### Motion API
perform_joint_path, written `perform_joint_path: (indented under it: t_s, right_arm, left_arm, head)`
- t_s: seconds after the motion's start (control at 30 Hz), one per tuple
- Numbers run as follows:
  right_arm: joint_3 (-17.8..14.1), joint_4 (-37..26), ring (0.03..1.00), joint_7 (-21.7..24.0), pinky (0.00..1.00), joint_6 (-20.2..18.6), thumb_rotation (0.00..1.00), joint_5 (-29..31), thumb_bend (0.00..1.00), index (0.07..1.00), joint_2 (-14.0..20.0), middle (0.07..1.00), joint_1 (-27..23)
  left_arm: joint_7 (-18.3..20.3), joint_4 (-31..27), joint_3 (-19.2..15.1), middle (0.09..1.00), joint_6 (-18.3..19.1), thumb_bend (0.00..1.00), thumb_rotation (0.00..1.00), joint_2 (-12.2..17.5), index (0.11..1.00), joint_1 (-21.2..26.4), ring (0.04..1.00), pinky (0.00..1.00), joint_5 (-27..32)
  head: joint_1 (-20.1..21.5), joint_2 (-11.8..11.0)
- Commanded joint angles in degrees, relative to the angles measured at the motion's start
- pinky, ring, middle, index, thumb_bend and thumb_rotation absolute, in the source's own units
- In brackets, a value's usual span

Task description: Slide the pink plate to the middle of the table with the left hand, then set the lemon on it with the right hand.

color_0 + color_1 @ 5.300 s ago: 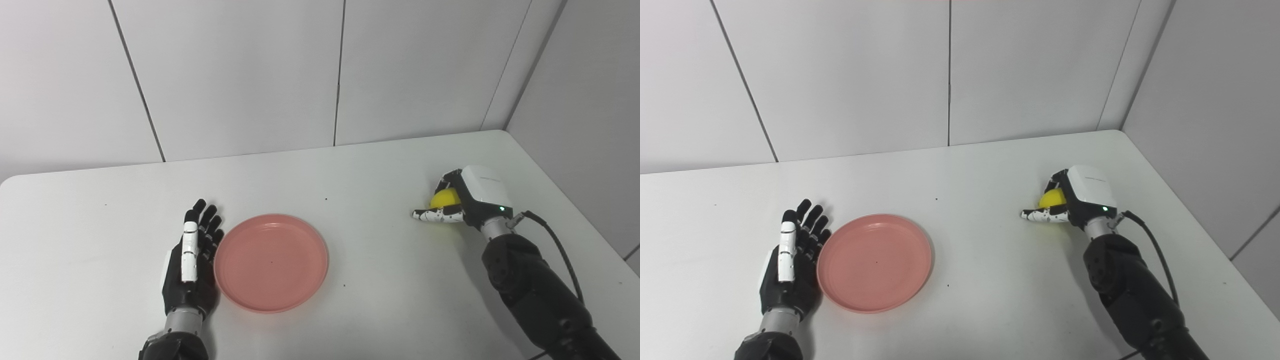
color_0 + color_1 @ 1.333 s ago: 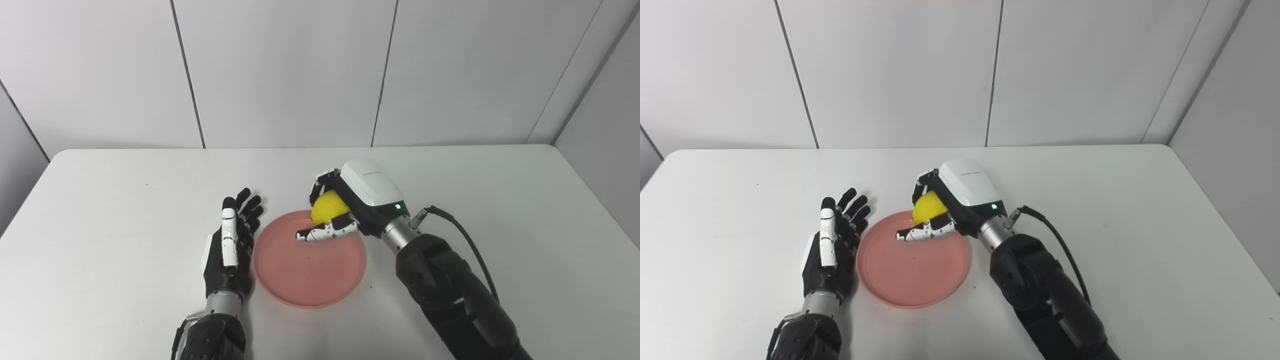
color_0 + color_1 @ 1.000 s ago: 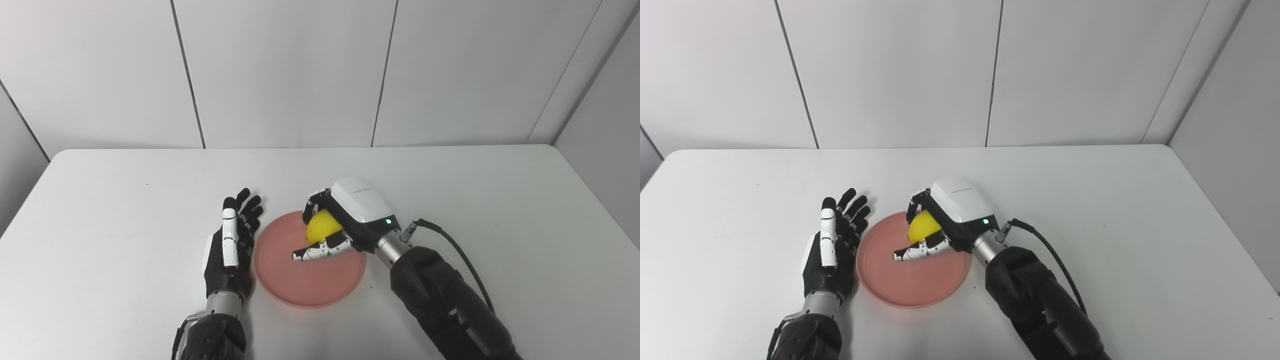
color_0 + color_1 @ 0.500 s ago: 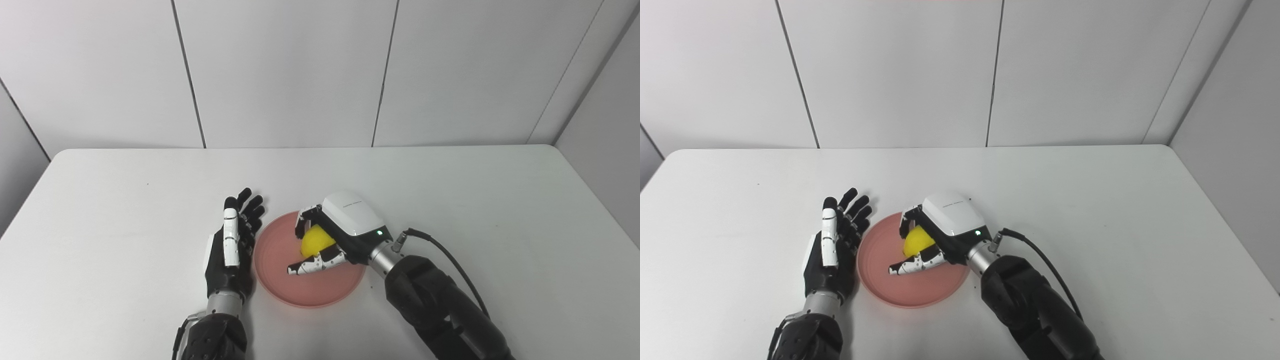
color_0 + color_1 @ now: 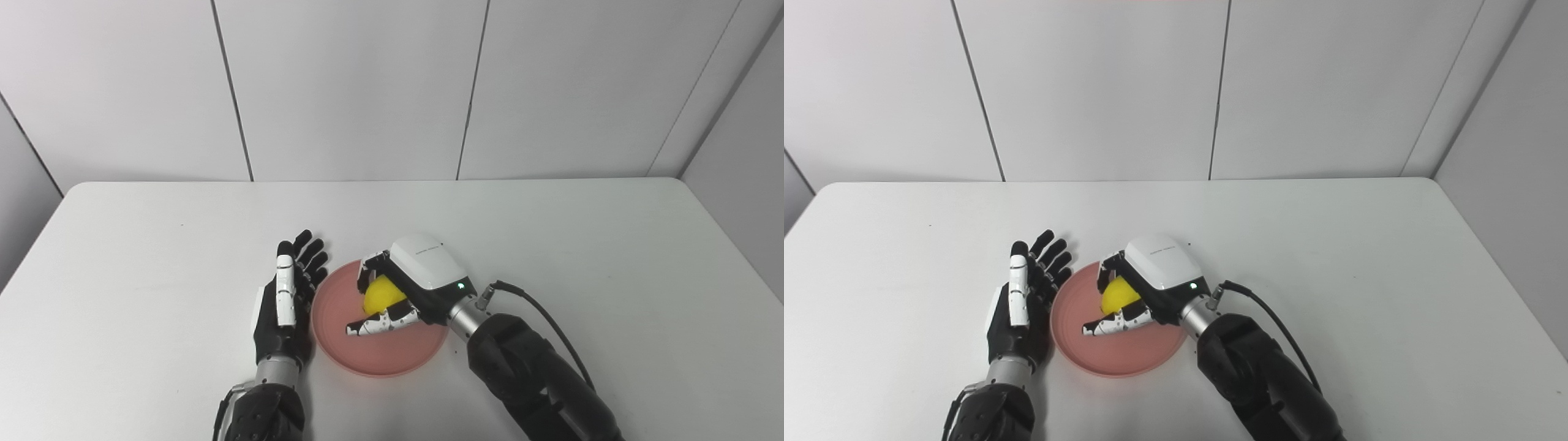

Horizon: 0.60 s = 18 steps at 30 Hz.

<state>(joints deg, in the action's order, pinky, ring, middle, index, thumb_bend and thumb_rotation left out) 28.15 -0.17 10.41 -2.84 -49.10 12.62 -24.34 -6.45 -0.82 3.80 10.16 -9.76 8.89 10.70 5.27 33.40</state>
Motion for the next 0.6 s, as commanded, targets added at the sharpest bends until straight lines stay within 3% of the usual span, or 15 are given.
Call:
perform_joint_path:
  t_s: [0.0, 0.17, 0.57]
  right_arm:
    - [-0.47, -0.02, 0.268, -2.68, 0.20, 2.78, 0.47, -0.46, 0.50, 0.464, -0.38, 0.356, -1.90]
    - [-0.47, 1.78, 0.297, -4.02, 0.22, 2.83, 0.54, -1.36, 0.49, 0.514, -0.49, 0.396, -1.28]
    - [0.48, 3.36, 0.391, -5.67, 0.31, 2.54, 0.60, -4.36, 0.52, 0.538, -0.33, 0.463, -0.99]
  left_arm:
    - [-1.12, 0.24, 0.33, 0.871, 0.45, 0.63, 1.00, -4.72, 0.856, -1.18, 0.885, 0.91, 0.08]
    - [-1.00, 0.08, 0.45, 0.888, 0.97, 0.64, 1.00, -4.57, 0.876, -1.13, 0.909, 0.95, 0.34]
    - [-0.86, -0.36, 0.43, 0.873, 0.92, 0.63, 1.00, -4.52, 0.876, -1.37, 0.905, 0.96, 0.60]
  head:
    - [0.03, 0.05]
    - [-0.15, 0.04]
    - [-0.01, 0.27]
